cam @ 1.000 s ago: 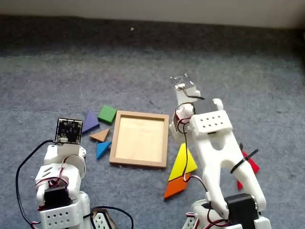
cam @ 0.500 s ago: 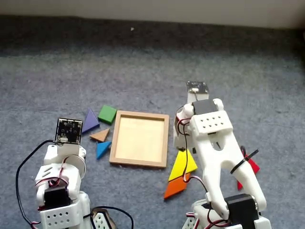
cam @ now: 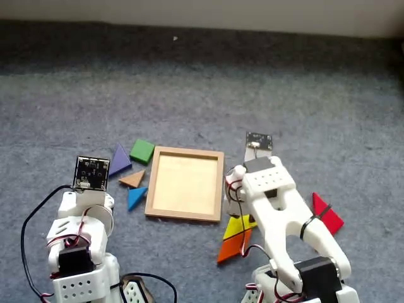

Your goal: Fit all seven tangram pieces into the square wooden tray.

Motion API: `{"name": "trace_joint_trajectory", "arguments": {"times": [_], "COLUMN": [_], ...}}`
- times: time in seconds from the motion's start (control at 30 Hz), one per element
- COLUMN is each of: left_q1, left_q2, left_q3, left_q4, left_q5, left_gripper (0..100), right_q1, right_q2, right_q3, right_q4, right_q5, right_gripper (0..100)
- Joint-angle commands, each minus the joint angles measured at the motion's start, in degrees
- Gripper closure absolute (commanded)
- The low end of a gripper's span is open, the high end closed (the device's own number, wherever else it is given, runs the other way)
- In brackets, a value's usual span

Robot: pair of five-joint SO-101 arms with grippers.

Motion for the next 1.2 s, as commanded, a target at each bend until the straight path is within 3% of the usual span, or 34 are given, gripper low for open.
{"name": "trace_joint_trajectory", "arguments": {"times": [0.0, 0.3, 0.6, 1.17], "left_q1": [-0.48, -0.48, -0.48, -0.57], "left_q2": [-0.13, -0.13, -0.13, -0.13], "left_q3": [-0.48, -0.48, -0.48, -0.48], "left_q4": [-1.05, -1.05, -1.05, -0.97], "left_q5": [-0.62, -0.62, -0.62, -0.62], "left_gripper": [99, 99, 99, 99], "right_q1": [-0.84, -1.19, -2.07, -4.97], "right_q2": [-2.51, -2.59, -2.15, -2.07], "right_q3": [0.31, 0.13, 1.10, 3.03], "right_q4": [-1.10, -1.45, -11.21, -14.02], "right_q5": [-3.25, -11.25, -11.60, -13.19], "right_gripper": [89.0, 65.3, 65.2, 65.2]}}
